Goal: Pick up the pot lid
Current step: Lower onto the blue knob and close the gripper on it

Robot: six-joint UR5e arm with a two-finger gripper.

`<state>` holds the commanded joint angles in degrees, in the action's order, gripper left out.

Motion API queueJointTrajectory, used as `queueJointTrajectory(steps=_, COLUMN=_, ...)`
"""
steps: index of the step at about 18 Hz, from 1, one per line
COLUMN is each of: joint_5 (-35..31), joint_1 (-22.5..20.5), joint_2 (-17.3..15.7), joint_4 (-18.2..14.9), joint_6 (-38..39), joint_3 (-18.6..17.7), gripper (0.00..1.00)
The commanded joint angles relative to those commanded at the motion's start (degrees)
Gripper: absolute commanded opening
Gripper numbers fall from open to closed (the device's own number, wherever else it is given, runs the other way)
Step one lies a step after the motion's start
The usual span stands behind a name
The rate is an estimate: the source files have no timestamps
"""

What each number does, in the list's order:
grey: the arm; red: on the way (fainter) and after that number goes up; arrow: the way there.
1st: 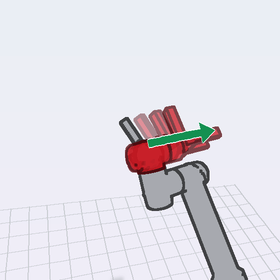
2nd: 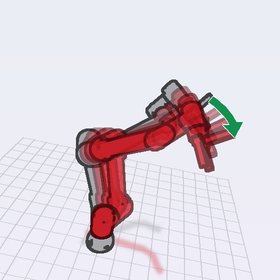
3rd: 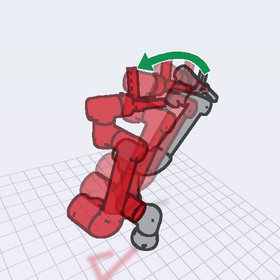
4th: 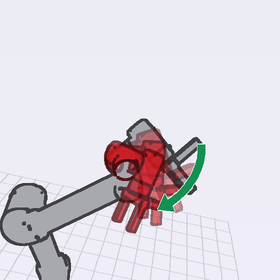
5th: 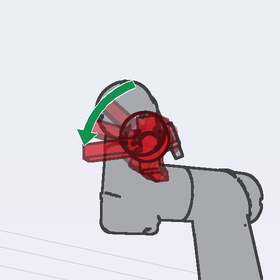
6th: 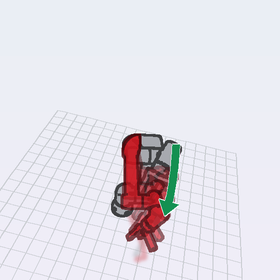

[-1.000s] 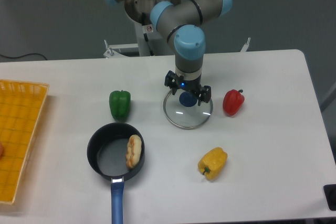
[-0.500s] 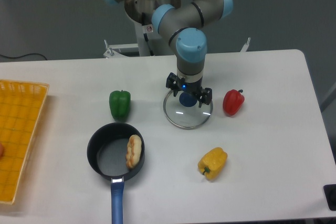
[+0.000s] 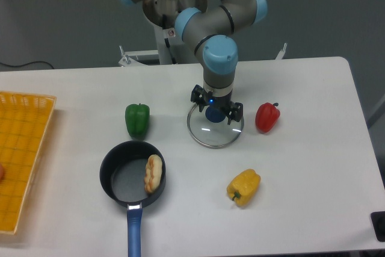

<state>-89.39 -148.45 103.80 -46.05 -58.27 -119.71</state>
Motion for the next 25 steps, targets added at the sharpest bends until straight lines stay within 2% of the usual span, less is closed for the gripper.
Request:
queueJointTrajectory(steps=13, joint_5=2.2, joint_1=-1.7, joint_2=0.0, joint_4=-0.2, joint_6=-3.0, joint_3=-0.4, gripper=0.7)
queueJointTrajectory(steps=21, joint_5=2.1, joint_1=-1.6, joint_2=-0.2, joint_4=-0.3, joint_6=-3.0, joint_3=-0.3, gripper=0.6)
queueJointTrajectory(steps=25, joint_5=2.1, joint_1=-1.4, joint_2=-0.4, joint_4=-0.3, joint_6=-3.0, joint_3=-0.1, gripper=0.58)
